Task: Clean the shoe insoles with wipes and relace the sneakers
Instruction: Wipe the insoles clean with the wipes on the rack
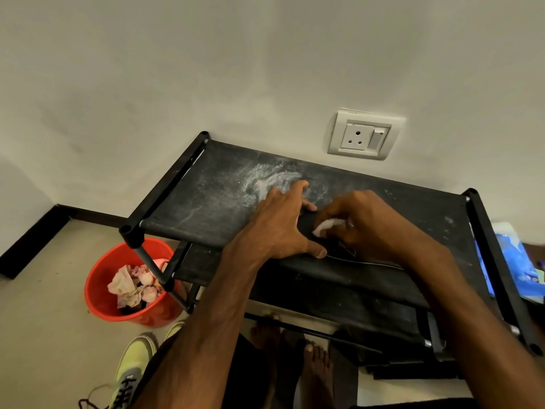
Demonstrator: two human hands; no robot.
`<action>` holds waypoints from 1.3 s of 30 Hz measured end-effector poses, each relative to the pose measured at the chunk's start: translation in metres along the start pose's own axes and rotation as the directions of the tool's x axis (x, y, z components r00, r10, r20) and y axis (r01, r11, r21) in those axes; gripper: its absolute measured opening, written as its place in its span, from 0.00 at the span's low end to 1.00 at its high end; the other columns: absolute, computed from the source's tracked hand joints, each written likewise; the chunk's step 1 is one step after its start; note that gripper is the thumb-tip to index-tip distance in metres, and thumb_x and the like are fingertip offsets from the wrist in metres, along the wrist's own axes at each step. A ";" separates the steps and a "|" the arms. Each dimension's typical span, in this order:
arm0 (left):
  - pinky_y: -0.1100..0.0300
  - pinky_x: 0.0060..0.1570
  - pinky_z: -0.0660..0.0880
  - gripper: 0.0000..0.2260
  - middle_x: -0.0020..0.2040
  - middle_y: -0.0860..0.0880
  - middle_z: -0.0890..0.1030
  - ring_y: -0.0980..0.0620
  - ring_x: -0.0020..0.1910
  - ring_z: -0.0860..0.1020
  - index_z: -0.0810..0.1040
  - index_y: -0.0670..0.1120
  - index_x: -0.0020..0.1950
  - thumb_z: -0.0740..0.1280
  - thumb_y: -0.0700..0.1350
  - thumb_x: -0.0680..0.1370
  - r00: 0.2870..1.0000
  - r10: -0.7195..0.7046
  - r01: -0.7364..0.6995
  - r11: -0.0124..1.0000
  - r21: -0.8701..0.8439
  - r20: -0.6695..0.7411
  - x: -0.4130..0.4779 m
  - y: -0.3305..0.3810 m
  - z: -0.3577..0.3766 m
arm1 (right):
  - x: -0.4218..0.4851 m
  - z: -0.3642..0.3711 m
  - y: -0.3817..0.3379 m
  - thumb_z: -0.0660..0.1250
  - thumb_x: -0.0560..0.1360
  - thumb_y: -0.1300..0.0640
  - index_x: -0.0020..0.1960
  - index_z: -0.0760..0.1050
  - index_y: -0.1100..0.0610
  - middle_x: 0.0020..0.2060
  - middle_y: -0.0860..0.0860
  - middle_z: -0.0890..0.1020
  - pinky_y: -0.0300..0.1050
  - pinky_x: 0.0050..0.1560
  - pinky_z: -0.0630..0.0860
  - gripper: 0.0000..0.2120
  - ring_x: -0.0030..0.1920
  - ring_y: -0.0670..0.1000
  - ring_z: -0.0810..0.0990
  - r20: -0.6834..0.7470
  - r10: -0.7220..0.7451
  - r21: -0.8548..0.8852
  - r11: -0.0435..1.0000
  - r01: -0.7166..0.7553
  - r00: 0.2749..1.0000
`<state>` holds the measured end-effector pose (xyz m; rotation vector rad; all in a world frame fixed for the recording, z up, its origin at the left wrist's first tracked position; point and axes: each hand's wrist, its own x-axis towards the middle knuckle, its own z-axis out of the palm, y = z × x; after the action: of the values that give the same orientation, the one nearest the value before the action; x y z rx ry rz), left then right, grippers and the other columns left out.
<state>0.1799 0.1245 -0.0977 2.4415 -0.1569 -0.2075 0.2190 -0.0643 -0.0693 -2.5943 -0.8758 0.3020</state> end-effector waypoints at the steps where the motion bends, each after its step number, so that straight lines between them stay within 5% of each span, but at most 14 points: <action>1: 0.44 0.74 0.59 0.56 0.68 0.60 0.75 0.48 0.76 0.58 0.52 0.50 0.81 0.82 0.58 0.63 1.000 0.003 -0.003 1.000 0.003 -0.001 0.000 -0.001 0.001 | -0.004 -0.003 -0.001 0.75 0.75 0.57 0.51 0.86 0.44 0.48 0.42 0.86 0.42 0.49 0.83 0.09 0.46 0.41 0.83 0.055 -0.019 0.023 1.000 0.017 0.998; 3: 0.45 0.74 0.60 0.55 0.68 0.60 0.75 0.48 0.76 0.58 0.53 0.51 0.81 0.82 0.58 0.63 1.000 0.007 -0.007 1.000 0.006 -0.009 0.001 -0.001 0.002 | -0.009 -0.006 -0.001 0.76 0.74 0.56 0.51 0.85 0.43 0.48 0.40 0.86 0.40 0.48 0.82 0.09 0.46 0.40 0.83 0.076 -0.008 0.029 1.000 0.006 0.997; 7: 0.45 0.73 0.59 0.53 0.69 0.61 0.75 0.48 0.77 0.56 0.54 0.51 0.81 0.81 0.57 0.65 1.000 -0.003 0.003 1.000 -0.005 -0.019 0.001 0.000 0.001 | -0.002 0.000 0.000 0.74 0.75 0.53 0.53 0.84 0.42 0.50 0.43 0.85 0.50 0.48 0.82 0.09 0.47 0.45 0.81 -0.133 0.059 -0.121 0.990 -0.075 0.989; 13: 0.43 0.73 0.61 0.54 0.68 0.60 0.76 0.48 0.76 0.59 0.55 0.51 0.81 0.82 0.57 0.63 1.000 0.002 -0.002 1.000 0.019 0.003 0.001 0.001 0.000 | -0.010 -0.004 -0.004 0.74 0.75 0.58 0.51 0.85 0.44 0.49 0.41 0.85 0.40 0.47 0.81 0.10 0.45 0.40 0.82 0.079 -0.025 -0.023 0.999 0.026 0.997; 18: 0.45 0.74 0.61 0.50 0.68 0.60 0.76 0.48 0.76 0.59 0.59 0.52 0.80 0.81 0.58 0.64 1.000 0.007 -0.007 1.000 0.020 0.001 0.001 0.001 -0.001 | -0.001 0.006 0.007 0.74 0.74 0.54 0.52 0.84 0.41 0.49 0.43 0.85 0.54 0.48 0.82 0.09 0.48 0.47 0.82 -0.179 0.078 -0.090 0.991 -0.095 0.981; 24: 0.46 0.73 0.62 0.45 0.68 0.59 0.74 0.49 0.72 0.63 0.63 0.53 0.78 0.80 0.60 0.65 0.999 0.036 -0.037 0.998 0.042 0.018 0.000 0.000 0.000 | -0.013 0.005 0.026 0.75 0.75 0.53 0.51 0.85 0.42 0.45 0.42 0.85 0.54 0.45 0.83 0.08 0.44 0.45 0.82 -0.404 0.176 0.078 0.984 -0.158 0.898; 35: 0.46 0.72 0.60 0.44 0.71 0.54 0.66 0.51 0.70 0.60 0.63 0.62 0.76 0.74 0.71 0.64 1.000 0.011 -0.015 0.986 0.164 0.026 0.001 0.007 0.016 | -0.020 0.009 0.034 0.76 0.74 0.55 0.57 0.83 0.49 0.47 0.46 0.83 0.44 0.46 0.80 0.11 0.43 0.42 0.79 -0.402 0.210 0.187 0.972 -0.145 0.891; 39: 0.47 0.71 0.59 0.44 0.71 0.54 0.65 0.51 0.70 0.60 0.63 0.62 0.76 0.75 0.70 0.64 1.000 -0.006 0.003 0.988 0.155 0.017 0.000 0.008 0.016 | -0.016 0.009 0.036 0.76 0.74 0.53 0.56 0.84 0.47 0.47 0.45 0.85 0.47 0.46 0.82 0.10 0.43 0.43 0.81 -0.381 0.173 0.181 0.977 -0.110 0.908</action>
<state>0.1764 0.1082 -0.1043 2.5950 -0.1815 -0.2265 0.2231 -0.0978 -0.0918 -2.4490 -0.5000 -0.1142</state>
